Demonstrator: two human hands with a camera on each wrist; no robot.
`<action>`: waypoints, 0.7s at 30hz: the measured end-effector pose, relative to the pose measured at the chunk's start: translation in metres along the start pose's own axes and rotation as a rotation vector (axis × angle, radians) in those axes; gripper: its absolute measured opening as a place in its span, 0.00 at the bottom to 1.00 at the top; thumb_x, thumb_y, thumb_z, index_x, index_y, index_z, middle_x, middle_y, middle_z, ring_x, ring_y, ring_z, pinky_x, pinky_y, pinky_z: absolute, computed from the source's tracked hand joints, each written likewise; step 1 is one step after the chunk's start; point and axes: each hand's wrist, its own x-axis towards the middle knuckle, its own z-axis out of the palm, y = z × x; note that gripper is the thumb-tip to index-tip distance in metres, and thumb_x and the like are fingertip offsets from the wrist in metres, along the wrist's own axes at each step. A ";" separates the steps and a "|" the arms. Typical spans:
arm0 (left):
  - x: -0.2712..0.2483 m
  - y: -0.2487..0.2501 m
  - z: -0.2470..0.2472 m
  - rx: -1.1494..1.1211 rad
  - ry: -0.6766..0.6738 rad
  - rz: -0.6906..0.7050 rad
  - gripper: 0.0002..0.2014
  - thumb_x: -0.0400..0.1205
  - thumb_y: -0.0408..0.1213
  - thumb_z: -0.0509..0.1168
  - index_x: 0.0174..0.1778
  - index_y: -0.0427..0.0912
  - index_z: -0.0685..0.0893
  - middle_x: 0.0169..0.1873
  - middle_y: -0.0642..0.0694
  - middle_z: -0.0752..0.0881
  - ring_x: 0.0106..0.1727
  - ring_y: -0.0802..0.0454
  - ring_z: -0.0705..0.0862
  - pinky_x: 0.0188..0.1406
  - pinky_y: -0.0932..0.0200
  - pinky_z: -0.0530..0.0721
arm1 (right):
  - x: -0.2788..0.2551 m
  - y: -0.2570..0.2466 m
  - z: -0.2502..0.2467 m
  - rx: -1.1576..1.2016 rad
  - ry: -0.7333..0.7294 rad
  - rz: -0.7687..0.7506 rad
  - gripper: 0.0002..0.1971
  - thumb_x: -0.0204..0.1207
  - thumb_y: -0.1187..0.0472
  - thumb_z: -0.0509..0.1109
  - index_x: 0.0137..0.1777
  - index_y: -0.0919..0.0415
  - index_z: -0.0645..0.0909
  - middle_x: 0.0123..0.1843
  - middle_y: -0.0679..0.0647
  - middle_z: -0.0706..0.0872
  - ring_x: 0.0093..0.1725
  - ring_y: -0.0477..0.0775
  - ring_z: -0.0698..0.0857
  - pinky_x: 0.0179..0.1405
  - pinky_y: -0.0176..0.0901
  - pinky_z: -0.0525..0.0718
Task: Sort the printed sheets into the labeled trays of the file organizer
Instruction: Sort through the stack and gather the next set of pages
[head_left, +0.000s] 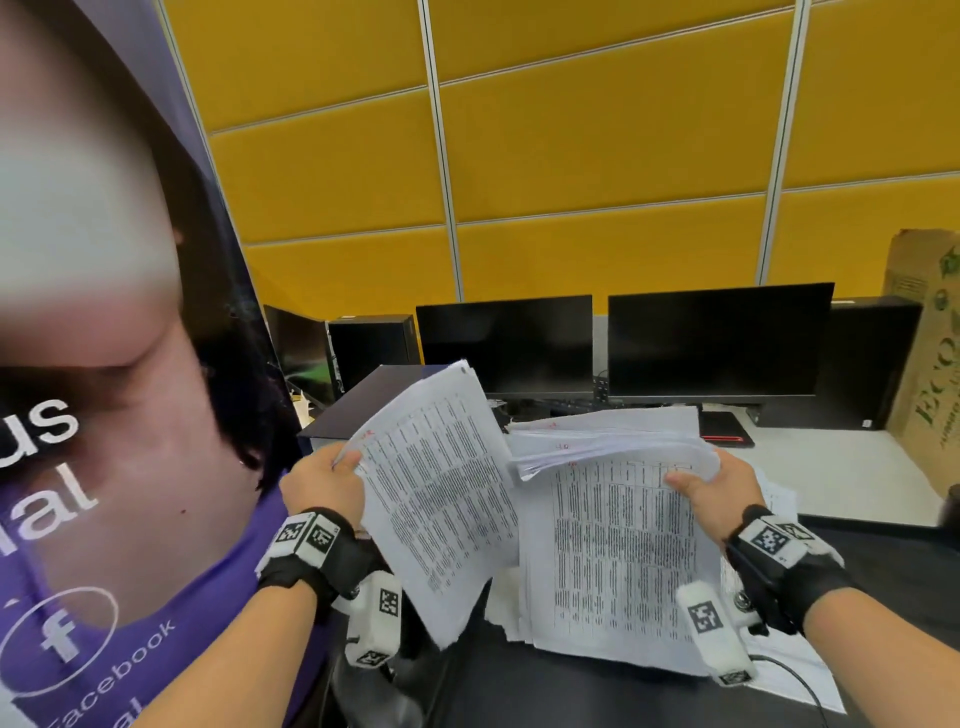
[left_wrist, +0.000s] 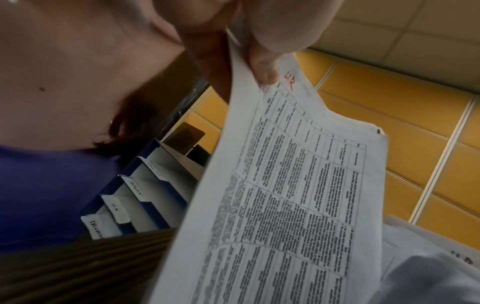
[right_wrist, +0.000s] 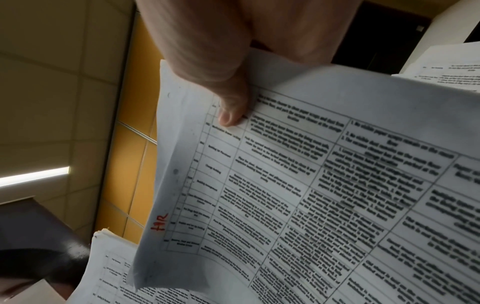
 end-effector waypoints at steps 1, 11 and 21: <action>0.000 0.005 -0.001 -0.001 0.009 0.010 0.09 0.82 0.36 0.64 0.49 0.41 0.90 0.43 0.36 0.89 0.52 0.35 0.83 0.58 0.52 0.79 | 0.000 -0.001 -0.003 -0.006 0.003 -0.013 0.22 0.74 0.68 0.71 0.69 0.62 0.77 0.61 0.61 0.85 0.59 0.61 0.82 0.62 0.54 0.78; -0.005 0.043 -0.004 -0.052 0.018 0.048 0.12 0.84 0.36 0.60 0.39 0.40 0.85 0.34 0.40 0.83 0.42 0.40 0.79 0.47 0.55 0.76 | -0.004 0.001 -0.014 -0.047 0.085 0.014 0.21 0.74 0.69 0.71 0.67 0.60 0.78 0.57 0.62 0.86 0.56 0.66 0.84 0.60 0.65 0.82; -0.011 0.054 0.001 -0.108 -0.043 0.068 0.11 0.84 0.37 0.62 0.56 0.39 0.88 0.49 0.37 0.88 0.54 0.39 0.82 0.57 0.51 0.79 | -0.017 -0.004 -0.023 -0.044 -0.010 -0.040 0.15 0.74 0.68 0.71 0.60 0.59 0.81 0.51 0.58 0.87 0.51 0.60 0.85 0.55 0.54 0.84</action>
